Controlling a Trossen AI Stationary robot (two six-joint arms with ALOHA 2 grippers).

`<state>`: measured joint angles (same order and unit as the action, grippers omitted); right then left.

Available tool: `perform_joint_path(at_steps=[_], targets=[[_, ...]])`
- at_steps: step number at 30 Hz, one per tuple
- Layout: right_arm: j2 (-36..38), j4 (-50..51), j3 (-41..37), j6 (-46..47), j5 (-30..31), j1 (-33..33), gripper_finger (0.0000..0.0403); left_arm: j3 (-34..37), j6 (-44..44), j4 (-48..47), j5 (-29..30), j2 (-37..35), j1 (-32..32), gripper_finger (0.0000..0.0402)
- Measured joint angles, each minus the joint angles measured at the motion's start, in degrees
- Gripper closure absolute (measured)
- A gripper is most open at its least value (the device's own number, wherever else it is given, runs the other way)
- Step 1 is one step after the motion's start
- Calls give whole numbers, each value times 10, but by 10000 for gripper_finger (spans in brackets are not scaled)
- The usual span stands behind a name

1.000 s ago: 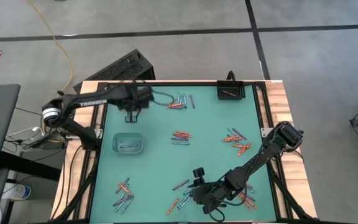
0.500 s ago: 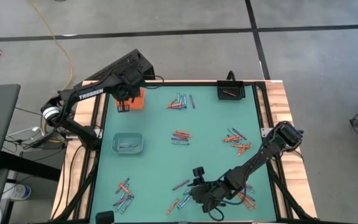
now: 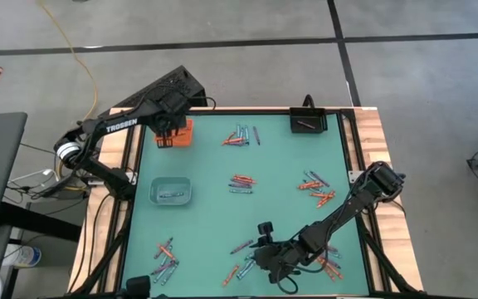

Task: Sort crayons
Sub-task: Put the orange crayon into the orange basket, then put the purple crayon into the black basket

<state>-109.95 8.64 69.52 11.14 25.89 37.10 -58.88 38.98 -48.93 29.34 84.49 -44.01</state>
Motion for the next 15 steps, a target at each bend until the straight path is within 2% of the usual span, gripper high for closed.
perform_joint_path(at_steps=[5,15], targets=[[0,6,0,0,0,-1,246,-3,-35,2,5,0,4,226],[0,21,0,-1,-4,-12,246,-3,-78,2,9,-1,63,230]])
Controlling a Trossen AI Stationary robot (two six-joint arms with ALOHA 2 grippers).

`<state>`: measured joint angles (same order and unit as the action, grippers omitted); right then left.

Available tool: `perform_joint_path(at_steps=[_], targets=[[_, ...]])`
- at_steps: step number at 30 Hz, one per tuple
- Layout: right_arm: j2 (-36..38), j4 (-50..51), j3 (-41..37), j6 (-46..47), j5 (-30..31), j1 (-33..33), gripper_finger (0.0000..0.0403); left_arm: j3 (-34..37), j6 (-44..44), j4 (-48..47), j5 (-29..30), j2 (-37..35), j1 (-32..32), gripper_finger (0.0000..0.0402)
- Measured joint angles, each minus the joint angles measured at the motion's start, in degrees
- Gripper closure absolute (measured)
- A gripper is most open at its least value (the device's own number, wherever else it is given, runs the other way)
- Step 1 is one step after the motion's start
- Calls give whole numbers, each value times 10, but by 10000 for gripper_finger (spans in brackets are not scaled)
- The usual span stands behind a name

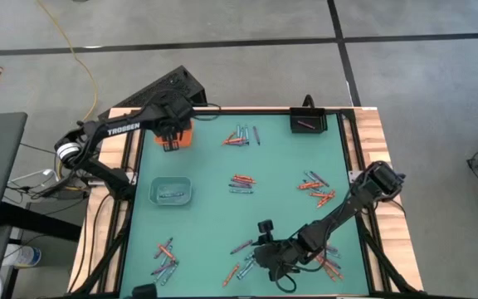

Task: Sort crayons
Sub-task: Put the purple crayon into the black basket

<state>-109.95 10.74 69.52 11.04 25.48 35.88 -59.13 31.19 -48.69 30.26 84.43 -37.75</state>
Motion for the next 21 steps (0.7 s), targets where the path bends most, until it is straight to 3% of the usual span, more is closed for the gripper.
perform_joint_path(at_steps=[10,21], targets=[[0,0,0,-21,-81,-55,246,0,-47,2,-5,-43,126,230],[-12,9,0,-45,-139,-83,246,-1,-161,15,-99,-116,275,230]])
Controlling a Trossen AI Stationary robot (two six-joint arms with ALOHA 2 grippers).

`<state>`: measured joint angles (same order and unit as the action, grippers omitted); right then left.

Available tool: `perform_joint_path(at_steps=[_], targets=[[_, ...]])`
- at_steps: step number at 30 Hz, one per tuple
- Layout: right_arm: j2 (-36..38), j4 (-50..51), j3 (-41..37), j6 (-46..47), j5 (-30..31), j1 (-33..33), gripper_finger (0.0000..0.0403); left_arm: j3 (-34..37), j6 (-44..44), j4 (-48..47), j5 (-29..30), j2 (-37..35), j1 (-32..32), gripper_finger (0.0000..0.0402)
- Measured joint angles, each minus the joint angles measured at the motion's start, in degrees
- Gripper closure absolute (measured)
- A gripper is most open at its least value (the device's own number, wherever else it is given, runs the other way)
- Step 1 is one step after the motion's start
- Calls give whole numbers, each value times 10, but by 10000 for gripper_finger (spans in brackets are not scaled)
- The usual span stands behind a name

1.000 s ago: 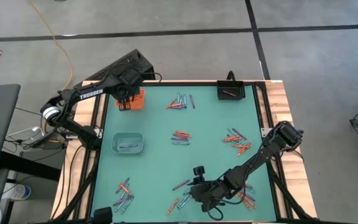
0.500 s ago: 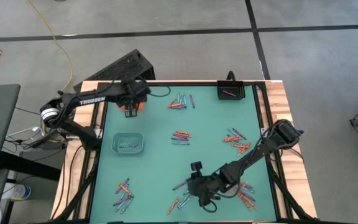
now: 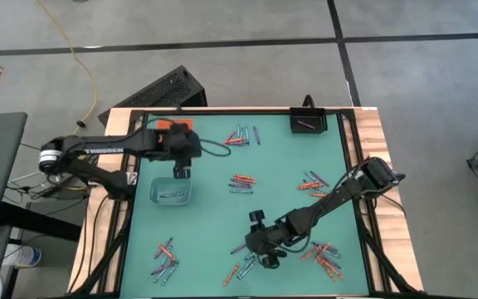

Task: Sort crayons
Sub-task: Put the purple crayon into the black basket

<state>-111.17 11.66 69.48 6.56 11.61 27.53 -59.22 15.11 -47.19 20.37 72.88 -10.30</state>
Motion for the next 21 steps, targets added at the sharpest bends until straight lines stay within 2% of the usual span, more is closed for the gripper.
perform_joint_path(at_steps=[7,12,16,21], targets=[[-29,6,3,-3,-14,-7,248,0,-32,35,-17,-7,94,230],[-41,9,5,-6,-26,-11,264,0,-46,62,-16,-7,141,230],[-50,9,6,-8,-27,-14,293,0,-51,79,-6,-7,166,230],[-51,8,6,-21,-27,-14,348,0,-51,84,2,-7,182,230]])
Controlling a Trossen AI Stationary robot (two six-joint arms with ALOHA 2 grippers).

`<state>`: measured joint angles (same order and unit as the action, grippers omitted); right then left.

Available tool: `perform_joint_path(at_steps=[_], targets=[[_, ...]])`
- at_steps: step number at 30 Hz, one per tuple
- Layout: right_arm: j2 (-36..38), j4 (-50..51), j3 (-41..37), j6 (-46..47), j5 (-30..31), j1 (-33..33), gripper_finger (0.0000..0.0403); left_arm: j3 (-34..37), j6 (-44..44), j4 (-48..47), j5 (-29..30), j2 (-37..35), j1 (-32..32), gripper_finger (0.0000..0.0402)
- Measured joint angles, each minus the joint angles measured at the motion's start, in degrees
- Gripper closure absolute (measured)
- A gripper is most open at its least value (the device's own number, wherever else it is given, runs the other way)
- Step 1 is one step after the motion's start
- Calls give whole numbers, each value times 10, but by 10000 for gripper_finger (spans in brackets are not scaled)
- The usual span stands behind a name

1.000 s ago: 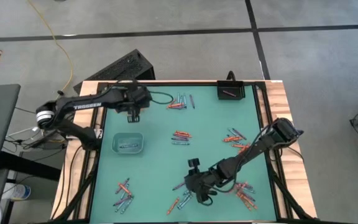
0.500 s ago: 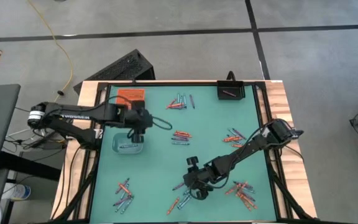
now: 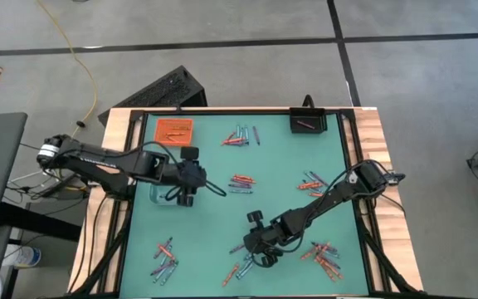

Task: Sort crayons
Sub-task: Put the purple crayon into the black basket

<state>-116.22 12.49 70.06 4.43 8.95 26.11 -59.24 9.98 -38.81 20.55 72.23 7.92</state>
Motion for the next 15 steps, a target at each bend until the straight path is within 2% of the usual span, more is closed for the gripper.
perform_joint_path(at_steps=[5,10,15], targets=[[-1,6,5,-8,0,0,396,0,0,3,7,0,4,230],[-1,32,30,-22,0,0,399,0,2,17,7,0,9,230],[-3,123,89,-46,22,-2,401,0,8,30,2,0,20,230]])
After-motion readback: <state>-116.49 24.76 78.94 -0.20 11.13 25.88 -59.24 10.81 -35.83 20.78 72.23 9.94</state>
